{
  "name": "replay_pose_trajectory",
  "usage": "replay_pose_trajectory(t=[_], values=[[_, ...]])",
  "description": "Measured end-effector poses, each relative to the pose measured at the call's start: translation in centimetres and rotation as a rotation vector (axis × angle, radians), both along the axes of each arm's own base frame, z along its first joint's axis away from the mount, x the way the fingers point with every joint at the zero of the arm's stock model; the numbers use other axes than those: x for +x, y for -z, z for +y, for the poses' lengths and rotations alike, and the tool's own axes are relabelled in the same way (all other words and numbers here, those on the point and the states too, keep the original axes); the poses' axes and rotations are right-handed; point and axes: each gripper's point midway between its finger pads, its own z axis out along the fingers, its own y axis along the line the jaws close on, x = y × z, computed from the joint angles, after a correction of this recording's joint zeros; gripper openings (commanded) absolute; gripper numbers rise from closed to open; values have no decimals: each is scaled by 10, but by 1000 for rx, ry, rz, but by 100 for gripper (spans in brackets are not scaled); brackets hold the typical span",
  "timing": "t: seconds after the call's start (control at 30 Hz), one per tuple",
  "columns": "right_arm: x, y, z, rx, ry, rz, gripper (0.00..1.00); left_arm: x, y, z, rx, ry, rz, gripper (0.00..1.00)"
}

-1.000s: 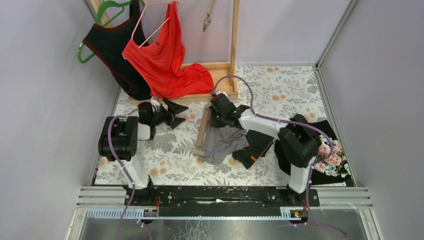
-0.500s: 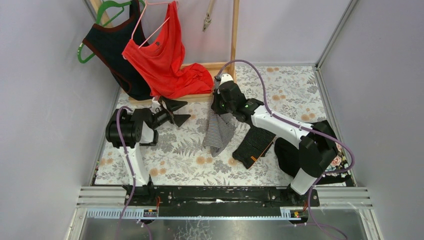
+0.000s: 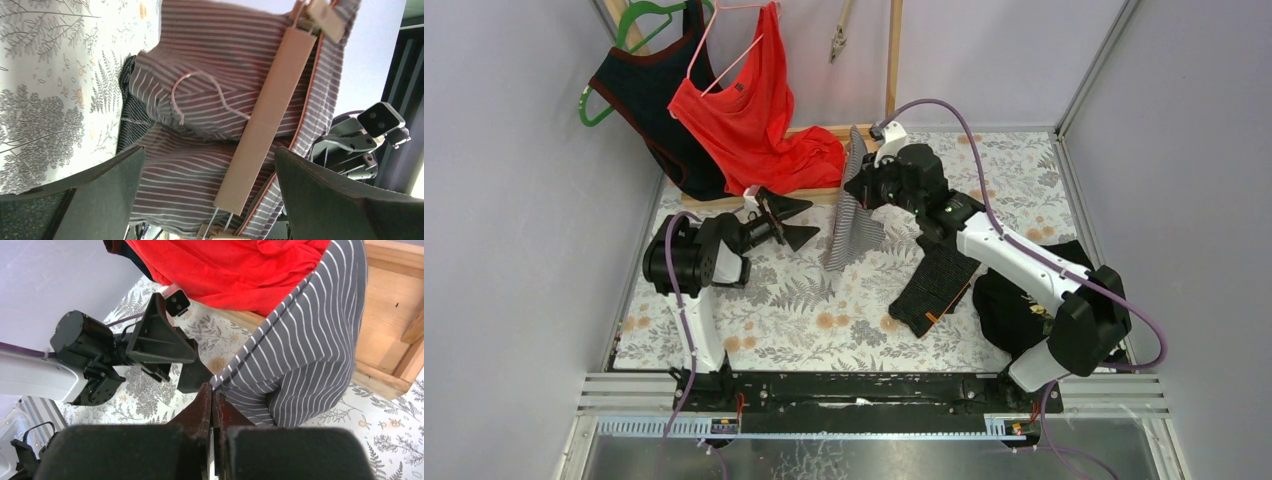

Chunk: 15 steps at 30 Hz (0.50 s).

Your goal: Clip the underwear to the hanger

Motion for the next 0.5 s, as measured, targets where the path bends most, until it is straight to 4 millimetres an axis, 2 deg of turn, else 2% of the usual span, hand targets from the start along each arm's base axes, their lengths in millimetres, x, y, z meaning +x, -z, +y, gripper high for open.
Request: replay_pose_trajectory(t=[0.23, 0.5], values=[[11, -11, -2, 65, -66, -36, 0, -4, -4, -14, -7, 35, -7, 100], [2, 8, 13, 82, -186, -54, 0, -6, -1, -22, -15, 44, 10, 100]])
